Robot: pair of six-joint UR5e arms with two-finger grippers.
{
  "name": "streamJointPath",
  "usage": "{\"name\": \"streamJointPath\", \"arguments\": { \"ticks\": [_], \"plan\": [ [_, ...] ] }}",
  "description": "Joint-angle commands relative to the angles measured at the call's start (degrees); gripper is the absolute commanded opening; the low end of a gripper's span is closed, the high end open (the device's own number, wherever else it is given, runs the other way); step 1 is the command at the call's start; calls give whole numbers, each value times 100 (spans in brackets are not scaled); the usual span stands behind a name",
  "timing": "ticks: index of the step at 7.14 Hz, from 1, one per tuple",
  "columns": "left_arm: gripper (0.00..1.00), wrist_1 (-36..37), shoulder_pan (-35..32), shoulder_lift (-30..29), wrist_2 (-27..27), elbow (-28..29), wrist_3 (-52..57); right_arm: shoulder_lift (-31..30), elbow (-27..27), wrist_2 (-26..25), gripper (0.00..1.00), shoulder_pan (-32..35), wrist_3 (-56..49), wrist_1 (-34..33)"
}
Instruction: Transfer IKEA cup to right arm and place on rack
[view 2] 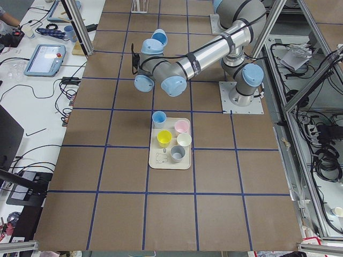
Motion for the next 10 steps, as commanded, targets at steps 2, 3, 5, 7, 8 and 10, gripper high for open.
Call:
{"name": "streamJointPath", "arguments": {
  "ticks": [2, 3, 5, 7, 8, 10],
  "plan": [
    [0, -278, -1754, 163, -2359, -52, 84, -15, 8, -27, 100, -98, 2, 7],
    [0, -330, -1854, 242, -2504, -52, 84, -24, 8, -9, 100, -98, 2, 16],
    [0, -366, -2248, 427, -3074, -122, 84, -16, 8, 8, 100, -98, 28, 7],
    [0, -375, -2505, 533, -3375, -157, 83, -7, 16, 113, 100, -89, 90, 7],
    [0, -366, -2523, 577, -3393, -201, 92, 2, 8, 192, 100, -89, 142, 7],
    [0, -313, -2558, 734, -3507, -429, 110, 28, 16, 211, 100, -80, 213, -2]
  ]
}}
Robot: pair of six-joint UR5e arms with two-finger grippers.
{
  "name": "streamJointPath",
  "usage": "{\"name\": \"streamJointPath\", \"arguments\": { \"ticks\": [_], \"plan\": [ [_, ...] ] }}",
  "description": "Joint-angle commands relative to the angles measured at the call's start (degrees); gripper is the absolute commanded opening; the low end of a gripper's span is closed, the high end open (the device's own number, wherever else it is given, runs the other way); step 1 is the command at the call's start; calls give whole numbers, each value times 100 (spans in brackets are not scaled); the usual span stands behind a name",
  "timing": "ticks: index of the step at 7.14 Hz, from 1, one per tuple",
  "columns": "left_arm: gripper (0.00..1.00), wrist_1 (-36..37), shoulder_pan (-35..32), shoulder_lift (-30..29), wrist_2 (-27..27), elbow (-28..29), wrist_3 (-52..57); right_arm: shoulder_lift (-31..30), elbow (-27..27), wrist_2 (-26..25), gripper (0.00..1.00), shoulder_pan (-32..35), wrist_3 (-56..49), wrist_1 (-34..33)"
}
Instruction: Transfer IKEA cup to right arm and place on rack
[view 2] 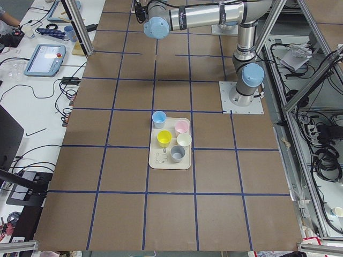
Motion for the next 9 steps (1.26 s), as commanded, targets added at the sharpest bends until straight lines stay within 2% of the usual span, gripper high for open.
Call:
{"name": "streamJointPath", "arguments": {
  "ticks": [1, 6, 7, 8, 9],
  "plan": [
    [0, 27, -39, 128, -53, -111, -10, 169, -29, 24, 100, -2, 35, 2],
    [0, 53, -127, 155, -176, -111, -10, 206, -73, 7, 99, 77, 500, -86],
    [0, 53, -127, 163, -176, -111, -10, 197, -73, 6, 94, 147, 640, -103],
    [0, 53, -127, 163, -176, -111, -10, 197, -82, 6, 76, 200, 659, -103],
    [0, 53, -136, 163, -176, -111, -19, 197, -82, -2, 63, 200, 668, -103]
  ]
}}
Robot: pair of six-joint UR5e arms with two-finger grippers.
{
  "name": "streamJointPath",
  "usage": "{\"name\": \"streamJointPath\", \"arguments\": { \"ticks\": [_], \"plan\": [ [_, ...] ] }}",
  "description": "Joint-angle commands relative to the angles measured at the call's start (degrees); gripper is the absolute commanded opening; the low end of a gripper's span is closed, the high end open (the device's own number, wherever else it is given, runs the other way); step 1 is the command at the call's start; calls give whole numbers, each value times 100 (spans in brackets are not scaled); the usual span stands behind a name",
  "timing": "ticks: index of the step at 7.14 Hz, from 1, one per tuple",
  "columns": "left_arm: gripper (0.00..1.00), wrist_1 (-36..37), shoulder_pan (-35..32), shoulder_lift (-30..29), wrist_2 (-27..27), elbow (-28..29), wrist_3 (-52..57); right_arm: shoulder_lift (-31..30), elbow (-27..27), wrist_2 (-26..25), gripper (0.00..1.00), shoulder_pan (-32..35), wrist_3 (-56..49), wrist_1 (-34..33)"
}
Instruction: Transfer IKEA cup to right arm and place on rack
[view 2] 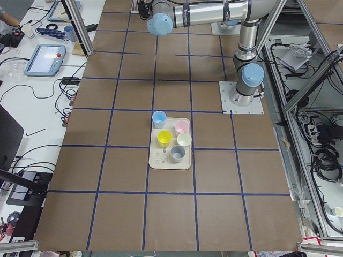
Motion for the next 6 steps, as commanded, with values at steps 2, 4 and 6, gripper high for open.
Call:
{"name": "streamJointPath", "arguments": {
  "ticks": [2, 4, 6],
  "plan": [
    [0, 1, -8, 2, -3, 0, -7, -12, -47, -1, 61, 27, 408, -99],
    [0, 1, -8, 2, -203, 9, 37, -3, -38, -10, 55, 27, 490, -162],
    [36, 1, -8, 10, -249, 53, 29, 6, -47, -1, 55, 18, 490, -162]
  ]
}}
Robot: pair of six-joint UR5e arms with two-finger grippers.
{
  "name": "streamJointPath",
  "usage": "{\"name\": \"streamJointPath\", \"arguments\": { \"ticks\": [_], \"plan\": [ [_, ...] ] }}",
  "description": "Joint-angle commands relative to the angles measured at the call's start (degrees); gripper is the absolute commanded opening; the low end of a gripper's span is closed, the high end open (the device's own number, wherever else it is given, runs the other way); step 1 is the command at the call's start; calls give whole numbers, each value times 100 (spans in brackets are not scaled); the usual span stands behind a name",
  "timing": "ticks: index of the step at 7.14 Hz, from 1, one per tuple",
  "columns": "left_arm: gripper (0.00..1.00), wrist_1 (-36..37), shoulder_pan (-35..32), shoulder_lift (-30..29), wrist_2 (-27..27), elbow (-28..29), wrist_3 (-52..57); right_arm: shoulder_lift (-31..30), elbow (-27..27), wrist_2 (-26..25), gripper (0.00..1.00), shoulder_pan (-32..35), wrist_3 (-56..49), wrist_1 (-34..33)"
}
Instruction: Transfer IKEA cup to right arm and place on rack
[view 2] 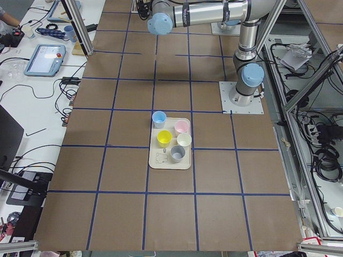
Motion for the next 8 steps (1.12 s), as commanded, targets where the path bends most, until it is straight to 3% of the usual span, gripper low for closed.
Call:
{"name": "streamJointPath", "arguments": {
  "ticks": [1, 2, 3, 6, 8],
  "plan": [
    [38, -1, 1, 16, -47, 31, -5, 8, -7, 6, 55, -6, 17, -4],
    [44, -1, 1, 25, -30, 75, -31, 8, -7, 6, 55, -6, 17, -4],
    [79, -18, 88, 34, 40, 110, -14, 8, -7, 6, 55, -24, 43, -4],
    [81, -45, 168, 69, 76, 146, -5, -45, -24, 172, 55, -50, 253, -21],
    [81, -106, 649, 104, 591, 146, -23, -63, 11, 165, 55, -94, 307, -197]
  ]
}}
